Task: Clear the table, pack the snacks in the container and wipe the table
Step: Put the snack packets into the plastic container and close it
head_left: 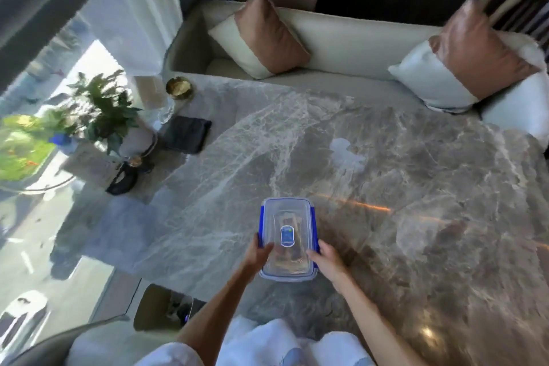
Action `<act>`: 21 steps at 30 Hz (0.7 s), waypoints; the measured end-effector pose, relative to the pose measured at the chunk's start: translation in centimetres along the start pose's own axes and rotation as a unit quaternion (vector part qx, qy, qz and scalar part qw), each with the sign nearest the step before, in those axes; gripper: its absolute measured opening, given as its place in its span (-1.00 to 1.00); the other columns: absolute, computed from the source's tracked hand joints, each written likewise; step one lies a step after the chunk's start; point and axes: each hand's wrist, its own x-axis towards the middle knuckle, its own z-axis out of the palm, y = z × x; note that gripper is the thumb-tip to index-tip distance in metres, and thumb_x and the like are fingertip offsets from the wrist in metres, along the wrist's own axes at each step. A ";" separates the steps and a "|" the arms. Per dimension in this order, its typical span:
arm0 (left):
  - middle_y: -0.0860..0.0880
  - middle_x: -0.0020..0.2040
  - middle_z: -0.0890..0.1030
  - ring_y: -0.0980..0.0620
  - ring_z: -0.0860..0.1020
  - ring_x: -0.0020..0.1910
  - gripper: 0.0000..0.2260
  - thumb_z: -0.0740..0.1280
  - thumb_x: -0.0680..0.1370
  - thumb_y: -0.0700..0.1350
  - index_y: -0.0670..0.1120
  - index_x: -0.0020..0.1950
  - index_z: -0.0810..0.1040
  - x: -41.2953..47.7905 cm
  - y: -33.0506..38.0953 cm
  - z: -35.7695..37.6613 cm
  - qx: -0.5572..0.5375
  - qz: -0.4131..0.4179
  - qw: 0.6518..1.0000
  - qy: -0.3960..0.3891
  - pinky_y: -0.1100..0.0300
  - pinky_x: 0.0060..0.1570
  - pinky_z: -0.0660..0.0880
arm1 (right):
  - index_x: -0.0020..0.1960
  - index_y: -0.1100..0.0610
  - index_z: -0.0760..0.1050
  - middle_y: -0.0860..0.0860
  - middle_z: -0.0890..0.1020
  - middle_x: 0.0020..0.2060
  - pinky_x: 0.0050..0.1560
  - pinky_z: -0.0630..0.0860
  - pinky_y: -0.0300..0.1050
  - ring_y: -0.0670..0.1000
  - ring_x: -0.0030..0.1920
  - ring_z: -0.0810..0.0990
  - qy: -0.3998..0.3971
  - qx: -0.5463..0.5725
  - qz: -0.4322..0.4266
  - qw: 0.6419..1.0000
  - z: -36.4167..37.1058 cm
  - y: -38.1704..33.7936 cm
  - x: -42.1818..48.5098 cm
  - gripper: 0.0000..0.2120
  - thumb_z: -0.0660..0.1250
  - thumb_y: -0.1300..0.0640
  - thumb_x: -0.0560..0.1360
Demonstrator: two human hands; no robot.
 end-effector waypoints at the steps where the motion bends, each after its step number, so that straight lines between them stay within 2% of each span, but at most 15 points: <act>1: -0.18 0.10 0.50 -0.04 0.48 0.04 -0.64 0.25 0.58 -0.32 -0.32 0.37 0.32 -0.1 0.0 -1.2 -0.012 -0.002 1.000 0.014 0.06 0.04 0.48 | 0.28 0.28 0.48 0.15 0.65 0.10 -0.04 0.55 -0.23 0.01 0.01 0.61 -0.019 -0.015 -0.008 1.000 0.8 -0.9 0.6 -0.71 0.26 0.32 0.56; 3: -0.17 0.07 0.50 -0.05 0.48 0.01 -0.65 0.25 0.58 -0.33 -0.32 0.35 0.34 -0.2 0.1 -4.0 -0.041 -0.009 0.998 0.045 0.14 -0.10 0.52 | 0.27 0.24 0.49 0.13 0.65 0.10 -0.02 0.56 -0.19 0.00 0.00 0.61 -0.053 -0.050 -0.026 0.997 2.8 -3.3 1.7 -0.72 0.27 0.30 0.57; 5: -0.18 0.06 0.50 -0.05 0.46 -0.02 -0.66 0.25 0.57 -0.34 -0.34 0.35 0.35 -0.1 -0.1 -6.9 -0.071 -0.011 0.994 0.085 0.28 -0.28 0.49 | 0.26 0.20 0.51 0.15 0.65 0.14 0.16 0.56 0.00 0.06 0.05 0.62 -0.073 -0.092 -0.040 0.992 5.4 -5.8 2.7 -0.72 0.28 0.28 0.56; 7: -0.25 0.11 0.52 -0.04 0.45 0.00 -0.64 0.24 0.58 -0.34 -0.34 0.38 0.33 -0.1 -0.1 -9.9 -0.107 -0.009 0.988 0.114 0.18 -0.22 0.48 | 0.26 0.18 0.52 0.16 0.65 0.15 0.28 0.50 0.13 0.14 0.14 0.62 -0.097 -0.131 -0.056 0.985 8.5 -8.4 3.8 -0.71 0.27 0.28 0.55; 9: -0.27 0.18 0.53 -0.05 0.47 0.03 -0.63 0.24 0.59 -0.33 -0.31 0.39 0.32 0.0 -0.2 -13.2 -0.147 -0.017 0.980 0.133 0.03 -0.12 0.50 | 0.24 0.16 0.54 0.15 0.65 0.14 0.29 0.48 0.17 0.18 0.17 0.61 -0.118 -0.162 -0.075 0.977 11.9 -10.9 4.4 -0.71 0.26 0.28 0.54; 12: -0.25 0.14 0.56 -0.10 0.53 0.02 -0.66 0.29 0.57 -0.30 -0.31 0.33 0.37 0.7 -1.3 -18.0 -0.187 -0.032 0.971 0.142 0.04 -0.19 0.54 | 0.24 0.18 0.54 0.18 0.66 0.13 0.27 0.49 0.18 0.20 0.17 0.60 -0.130 -0.217 -0.097 0.963 17.2 -13.8 5.1 -0.70 0.26 0.29 0.53; 15: -0.19 0.01 0.59 -0.08 0.60 -0.13 -0.71 0.34 0.54 -0.28 -0.34 0.23 0.44 1.2 -2.9 -22.9 -0.213 -0.037 0.964 0.156 0.09 -0.31 0.60 | 0.26 0.19 0.52 0.17 0.65 0.14 0.29 0.47 0.13 0.18 0.18 0.59 -0.140 -0.269 -0.110 0.946 22.7 -15.8 5.7 -0.67 0.22 0.33 0.52; 16: -0.17 0.02 0.58 -0.07 0.61 -0.13 -0.70 0.36 0.54 -0.27 -0.31 0.24 0.42 1.4 -3.6 -24.6 -0.231 -0.043 0.959 0.159 0.08 -0.27 0.62 | 0.28 0.16 0.51 0.13 0.64 0.16 0.30 0.47 0.10 0.14 0.18 0.59 -0.143 -0.293 -0.111 0.939 24.7 -16.3 5.9 -0.65 0.21 0.30 0.52; 19: -0.21 0.18 0.57 -0.18 0.61 0.13 -0.63 0.38 0.53 -0.22 -0.27 0.26 0.35 2.1 -5.5 -28.9 -0.278 -0.058 0.945 0.163 -0.11 0.08 0.60 | 0.36 0.09 0.47 0.05 0.62 0.21 0.33 0.44 0.01 0.07 0.21 0.57 -0.154 -0.353 -0.118 0.915 30.1 -17.9 6.6 -0.59 0.20 0.25 0.52; 21: -0.25 0.23 0.57 -0.21 0.59 0.19 -0.64 0.37 0.54 -0.24 -0.31 0.28 0.38 2.8 -6.7 -31.4 -0.294 -0.055 0.940 0.162 -0.15 0.18 0.55 | 0.40 0.06 0.43 0.02 0.60 0.24 0.32 0.43 -0.06 0.04 0.22 0.55 -0.162 -0.378 -0.119 0.904 33.5 -18.8 7.0 -0.56 0.19 0.24 0.53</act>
